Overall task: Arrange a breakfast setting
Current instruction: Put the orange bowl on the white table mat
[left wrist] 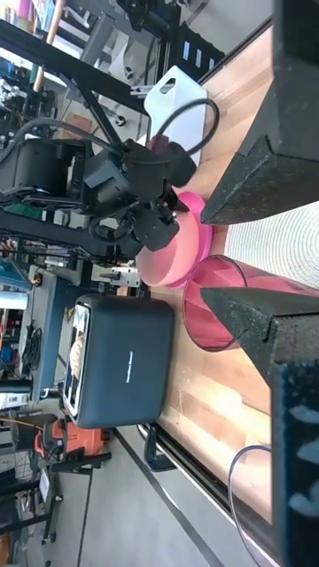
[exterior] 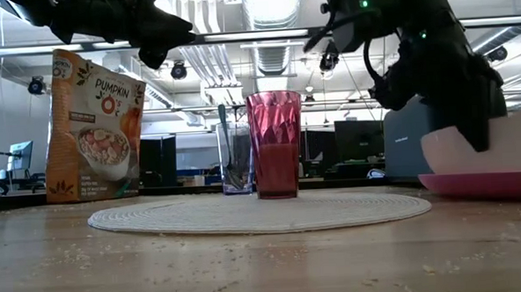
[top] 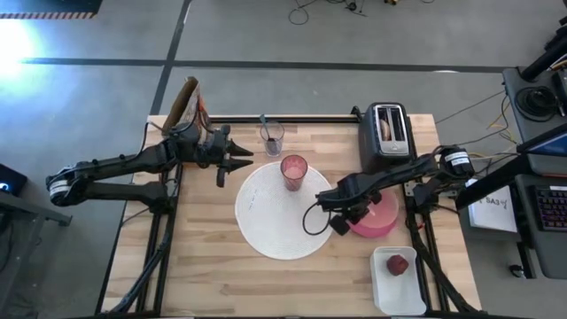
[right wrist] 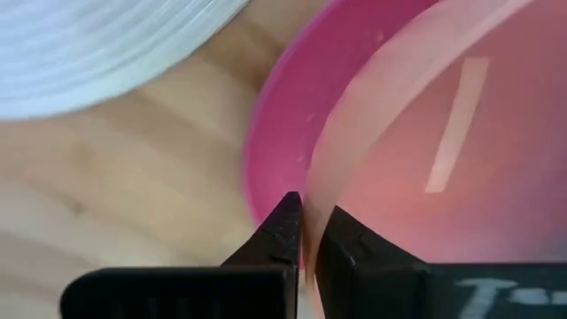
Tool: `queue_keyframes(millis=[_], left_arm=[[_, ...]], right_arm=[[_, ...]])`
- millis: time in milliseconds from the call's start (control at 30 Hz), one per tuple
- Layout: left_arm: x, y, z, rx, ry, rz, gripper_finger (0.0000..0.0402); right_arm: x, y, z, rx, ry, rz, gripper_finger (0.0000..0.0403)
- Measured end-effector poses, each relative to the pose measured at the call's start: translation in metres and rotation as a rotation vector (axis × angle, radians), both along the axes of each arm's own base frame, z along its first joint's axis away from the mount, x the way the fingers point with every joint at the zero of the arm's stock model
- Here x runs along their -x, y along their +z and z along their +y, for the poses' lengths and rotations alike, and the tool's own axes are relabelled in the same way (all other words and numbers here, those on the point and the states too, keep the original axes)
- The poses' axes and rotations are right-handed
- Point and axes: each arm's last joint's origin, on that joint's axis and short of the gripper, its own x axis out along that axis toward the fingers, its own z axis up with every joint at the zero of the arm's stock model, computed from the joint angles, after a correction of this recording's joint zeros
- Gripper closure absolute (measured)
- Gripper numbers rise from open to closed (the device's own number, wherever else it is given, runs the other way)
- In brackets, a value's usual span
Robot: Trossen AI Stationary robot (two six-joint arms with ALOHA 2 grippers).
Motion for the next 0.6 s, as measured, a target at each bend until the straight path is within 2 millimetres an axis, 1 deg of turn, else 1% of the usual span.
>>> queue_keyframes(millis=[100, 200, 300, 400, 500, 600], left_arm=[[0.000, 0.000, 0.000, 0.000, 0.000, 0.000, 0.0294], [0.000, 0.000, 0.000, 0.001, 0.000, 0.003, 0.0294], [0.000, 0.005, 0.000, 0.000, 0.000, -0.006, 0.0294], [-0.001, 0.014, 0.000, 0.009, 0.003, -0.026, 0.0294], [0.000, 0.027, 0.000, 0.013, 0.004, -0.032, 0.0294], [0.001, 0.044, 0.000, 0.019, 0.004, -0.016, 0.0294]], right_arm=[[-0.004, 0.014, 0.002, -0.010, 0.026, -0.001, 0.0394], [-0.010, 0.034, 0.005, -0.012, 0.062, -0.034, 0.0394], [-0.023, 0.055, 0.011, -0.018, 0.122, -0.153, 0.0394], [-0.037, 0.069, 0.020, 0.019, 0.173, -0.278, 0.0394], [-0.053, 0.073, 0.033, 0.033, 0.267, -0.385, 0.0394], [-0.068, 0.069, 0.050, 0.032, 0.396, -0.469, 0.0394]])
